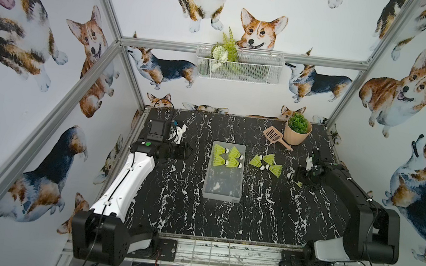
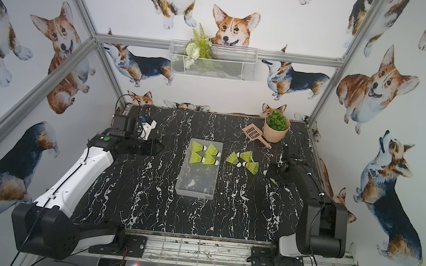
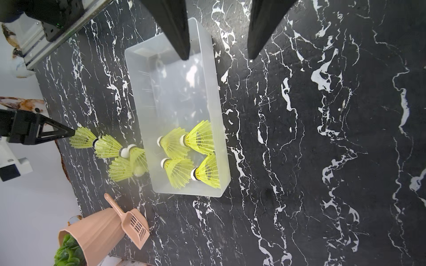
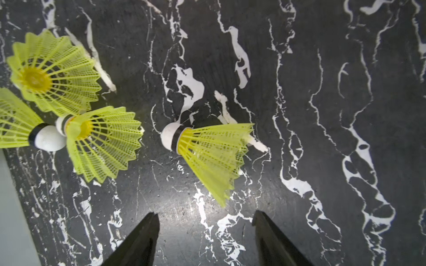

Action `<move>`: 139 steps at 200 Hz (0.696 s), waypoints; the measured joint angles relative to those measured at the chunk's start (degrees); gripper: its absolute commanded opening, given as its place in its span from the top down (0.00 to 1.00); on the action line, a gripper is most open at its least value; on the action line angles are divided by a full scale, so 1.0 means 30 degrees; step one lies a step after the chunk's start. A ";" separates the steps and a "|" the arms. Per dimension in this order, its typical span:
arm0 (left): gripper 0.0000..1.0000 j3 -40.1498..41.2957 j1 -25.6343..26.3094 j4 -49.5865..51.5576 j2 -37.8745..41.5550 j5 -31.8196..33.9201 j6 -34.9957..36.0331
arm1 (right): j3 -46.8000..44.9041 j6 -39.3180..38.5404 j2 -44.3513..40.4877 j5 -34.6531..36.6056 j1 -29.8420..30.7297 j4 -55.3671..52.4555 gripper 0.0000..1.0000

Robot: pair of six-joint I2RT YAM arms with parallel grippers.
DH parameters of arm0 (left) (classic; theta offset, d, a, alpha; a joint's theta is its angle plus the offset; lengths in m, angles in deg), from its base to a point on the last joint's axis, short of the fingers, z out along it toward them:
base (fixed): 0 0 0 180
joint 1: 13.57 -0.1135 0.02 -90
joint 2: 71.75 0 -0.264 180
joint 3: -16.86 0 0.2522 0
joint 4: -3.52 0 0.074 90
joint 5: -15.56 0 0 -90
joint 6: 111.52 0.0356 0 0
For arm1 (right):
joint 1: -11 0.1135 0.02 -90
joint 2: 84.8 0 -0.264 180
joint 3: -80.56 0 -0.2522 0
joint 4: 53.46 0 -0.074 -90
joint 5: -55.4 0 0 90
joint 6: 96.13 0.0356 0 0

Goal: Put the shuttlecocks into the storage box
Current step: Adjust the shuttlecock at the center of the board.

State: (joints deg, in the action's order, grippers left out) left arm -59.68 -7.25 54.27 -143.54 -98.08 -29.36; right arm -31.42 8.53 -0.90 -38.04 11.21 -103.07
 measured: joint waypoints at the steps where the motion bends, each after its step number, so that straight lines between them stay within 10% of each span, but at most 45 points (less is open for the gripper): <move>1: 0.56 0.0058 0.0000 -0.0051 0.0029 -0.0007 0.0000 | 0.0007 -0.0007 0.0044 -0.0036 -0.0007 0.0007 0.32; 50: 0.56 0.0925 -0.0102 -0.1370 0.0882 -0.0204 0.0131 | 0.0160 -0.0452 0.1107 -0.1632 -0.0321 0.0743 0.36; 139: 0.56 0.1144 -0.0102 -0.1668 0.1231 -0.0131 0.0401 | -0.0175 -0.0379 0.1377 -0.2710 -0.0321 0.1639 0.83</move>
State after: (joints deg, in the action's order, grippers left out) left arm -56.25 -7.55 49.26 -139.84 -98.47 -28.15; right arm -31.94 7.39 3.23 -46.17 10.25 -98.15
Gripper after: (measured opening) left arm 0.444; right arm 0.220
